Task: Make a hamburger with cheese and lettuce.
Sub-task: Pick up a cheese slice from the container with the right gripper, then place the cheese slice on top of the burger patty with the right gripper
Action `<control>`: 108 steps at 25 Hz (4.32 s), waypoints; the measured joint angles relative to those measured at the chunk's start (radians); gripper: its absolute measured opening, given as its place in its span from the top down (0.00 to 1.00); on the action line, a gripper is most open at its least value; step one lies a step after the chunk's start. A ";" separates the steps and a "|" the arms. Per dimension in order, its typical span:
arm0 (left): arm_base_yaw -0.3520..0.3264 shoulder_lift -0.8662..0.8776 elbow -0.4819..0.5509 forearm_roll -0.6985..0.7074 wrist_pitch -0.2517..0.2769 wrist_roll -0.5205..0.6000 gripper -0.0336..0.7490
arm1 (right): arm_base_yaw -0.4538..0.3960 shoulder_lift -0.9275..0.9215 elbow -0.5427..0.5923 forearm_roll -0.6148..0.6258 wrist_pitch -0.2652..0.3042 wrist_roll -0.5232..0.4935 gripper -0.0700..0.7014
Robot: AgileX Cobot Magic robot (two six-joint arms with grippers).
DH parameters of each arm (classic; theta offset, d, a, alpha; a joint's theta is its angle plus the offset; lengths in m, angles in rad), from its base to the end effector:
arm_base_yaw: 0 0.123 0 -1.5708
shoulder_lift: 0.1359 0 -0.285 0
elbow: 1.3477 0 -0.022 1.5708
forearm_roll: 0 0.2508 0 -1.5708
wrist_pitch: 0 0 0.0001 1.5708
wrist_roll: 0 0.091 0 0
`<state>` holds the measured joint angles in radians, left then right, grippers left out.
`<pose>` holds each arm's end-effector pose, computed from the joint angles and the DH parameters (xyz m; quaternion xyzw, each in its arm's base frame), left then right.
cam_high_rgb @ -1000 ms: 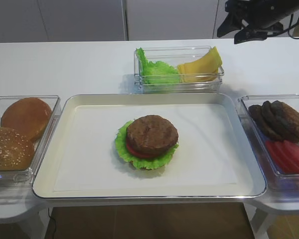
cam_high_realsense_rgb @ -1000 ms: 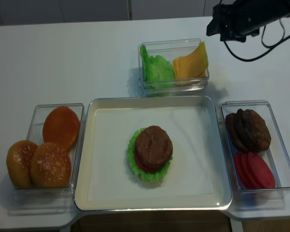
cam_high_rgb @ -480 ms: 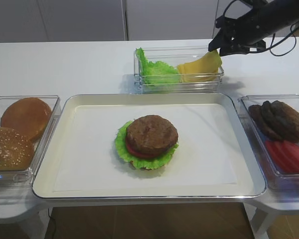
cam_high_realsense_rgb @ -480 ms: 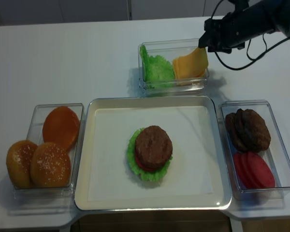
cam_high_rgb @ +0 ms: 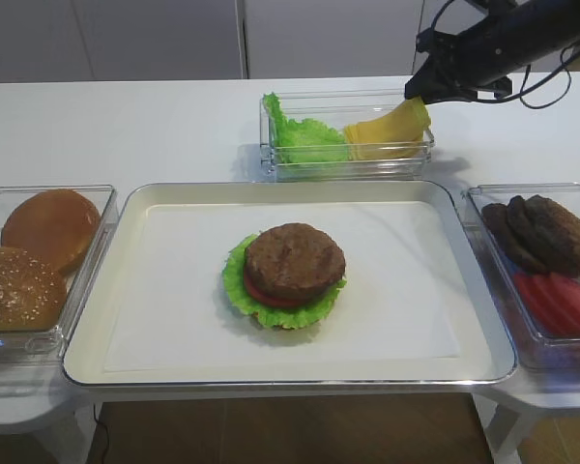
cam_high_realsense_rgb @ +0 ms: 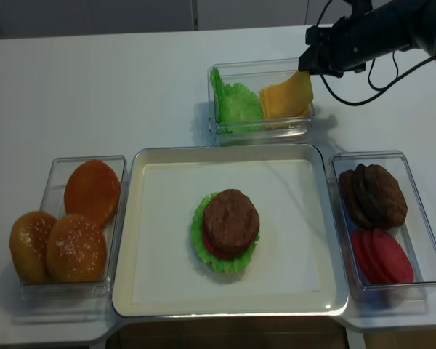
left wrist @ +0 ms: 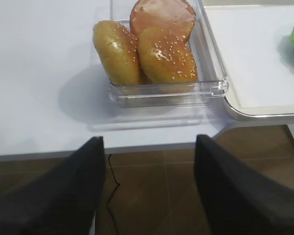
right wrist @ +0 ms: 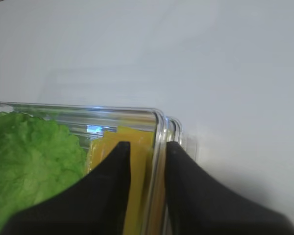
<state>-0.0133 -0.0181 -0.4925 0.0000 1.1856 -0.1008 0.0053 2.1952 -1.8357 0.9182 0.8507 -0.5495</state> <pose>-0.0124 0.0002 0.2653 -0.0386 0.8808 -0.0269 0.4712 0.4901 0.0570 0.2271 -0.0365 0.8984 0.3219 0.2965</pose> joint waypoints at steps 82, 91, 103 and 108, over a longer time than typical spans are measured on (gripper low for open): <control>0.000 0.000 0.000 0.000 0.000 0.000 0.40 | 0.107 -0.662 0.267 -0.070 0.235 0.078 0.85; 0.000 0.000 0.000 0.000 0.000 0.000 0.40 | 0.204 -0.789 0.457 -0.070 0.229 0.054 0.85; 0.000 0.000 0.000 0.000 0.000 0.000 0.40 | 0.406 -0.808 0.612 -0.062 0.128 0.051 0.85; 0.000 0.000 0.000 0.000 0.000 0.000 0.40 | 0.492 -0.775 0.627 -0.060 0.078 0.051 0.85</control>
<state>-0.0133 -0.0181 -0.4925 0.0000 1.1856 -0.1008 0.4975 1.4202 -1.2086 0.8579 0.9285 -0.4990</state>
